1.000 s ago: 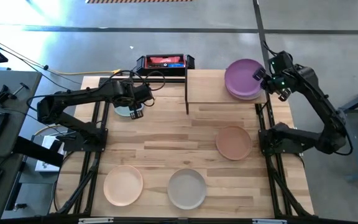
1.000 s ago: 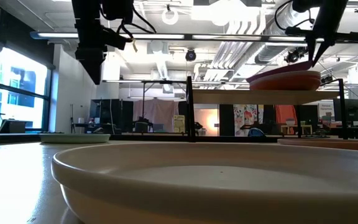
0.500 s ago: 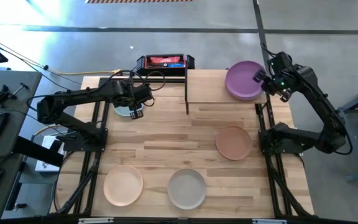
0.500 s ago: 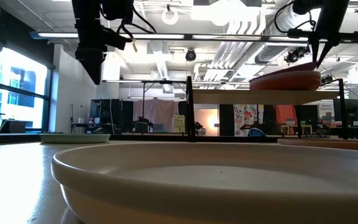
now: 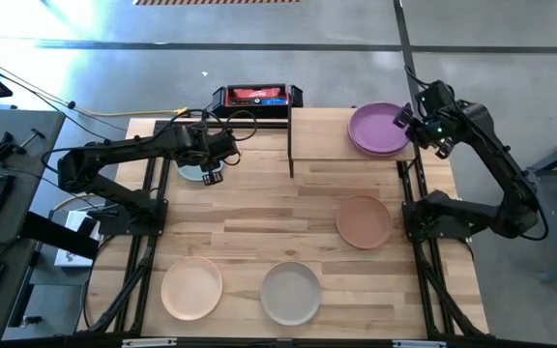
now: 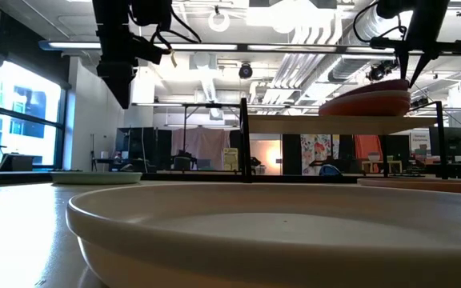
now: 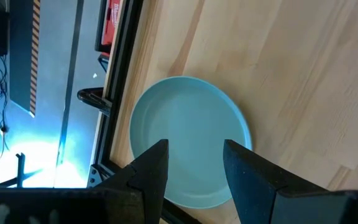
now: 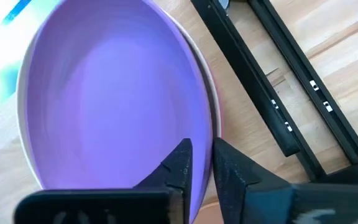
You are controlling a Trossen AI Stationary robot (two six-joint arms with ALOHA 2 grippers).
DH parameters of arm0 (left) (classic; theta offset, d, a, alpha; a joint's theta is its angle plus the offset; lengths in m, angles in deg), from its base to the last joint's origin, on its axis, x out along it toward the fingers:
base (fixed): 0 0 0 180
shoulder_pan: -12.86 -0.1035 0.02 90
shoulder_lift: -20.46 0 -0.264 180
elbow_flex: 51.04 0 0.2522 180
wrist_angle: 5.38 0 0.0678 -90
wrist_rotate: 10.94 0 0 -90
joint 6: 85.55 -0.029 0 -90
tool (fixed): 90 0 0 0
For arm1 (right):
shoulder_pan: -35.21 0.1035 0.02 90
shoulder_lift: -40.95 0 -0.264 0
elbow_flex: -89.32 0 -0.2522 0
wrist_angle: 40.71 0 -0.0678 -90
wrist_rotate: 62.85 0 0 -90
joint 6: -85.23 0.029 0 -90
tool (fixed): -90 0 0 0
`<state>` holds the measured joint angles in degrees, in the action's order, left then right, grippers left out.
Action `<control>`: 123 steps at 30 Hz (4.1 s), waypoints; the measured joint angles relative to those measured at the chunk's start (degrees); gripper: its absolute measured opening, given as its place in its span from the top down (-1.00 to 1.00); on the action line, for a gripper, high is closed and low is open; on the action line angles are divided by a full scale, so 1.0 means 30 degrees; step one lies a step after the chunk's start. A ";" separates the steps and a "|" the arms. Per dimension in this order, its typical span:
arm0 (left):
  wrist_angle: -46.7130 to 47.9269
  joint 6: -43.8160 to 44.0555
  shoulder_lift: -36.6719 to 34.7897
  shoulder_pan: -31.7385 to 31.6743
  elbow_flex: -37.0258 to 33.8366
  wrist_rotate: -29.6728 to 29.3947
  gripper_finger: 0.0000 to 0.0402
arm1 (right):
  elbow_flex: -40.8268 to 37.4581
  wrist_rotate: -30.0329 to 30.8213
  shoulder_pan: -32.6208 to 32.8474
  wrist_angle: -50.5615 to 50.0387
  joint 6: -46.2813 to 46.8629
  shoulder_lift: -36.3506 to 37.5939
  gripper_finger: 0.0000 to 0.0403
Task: Place and stack plates onto a shelf
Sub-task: Stack the purple plate on top of the white plate on the shelf, then put the blue plate on the shelf
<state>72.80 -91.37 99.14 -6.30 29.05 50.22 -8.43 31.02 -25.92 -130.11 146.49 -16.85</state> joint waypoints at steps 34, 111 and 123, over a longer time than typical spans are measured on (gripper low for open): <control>-0.0007 -0.0138 0.0000 0.0004 0.0007 0.0670 0.28 | 0.0000 -0.3479 0.0015 -0.0044 -0.1089 0.0008 0.12; -0.4911 0.3861 0.4778 -0.2882 -0.5595 0.5428 0.28 | 0.0015 -0.3430 1.7806 0.8167 -0.3435 -0.2047 0.12; -0.4935 0.3353 0.5682 -0.3096 -0.5584 0.5496 0.61 | 0.0009 -0.3284 1.7806 0.8519 -0.3428 -0.2040 0.12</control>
<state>58.00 -81.31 116.18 -15.59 12.29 66.71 -8.40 21.17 27.50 -104.55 136.21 -22.97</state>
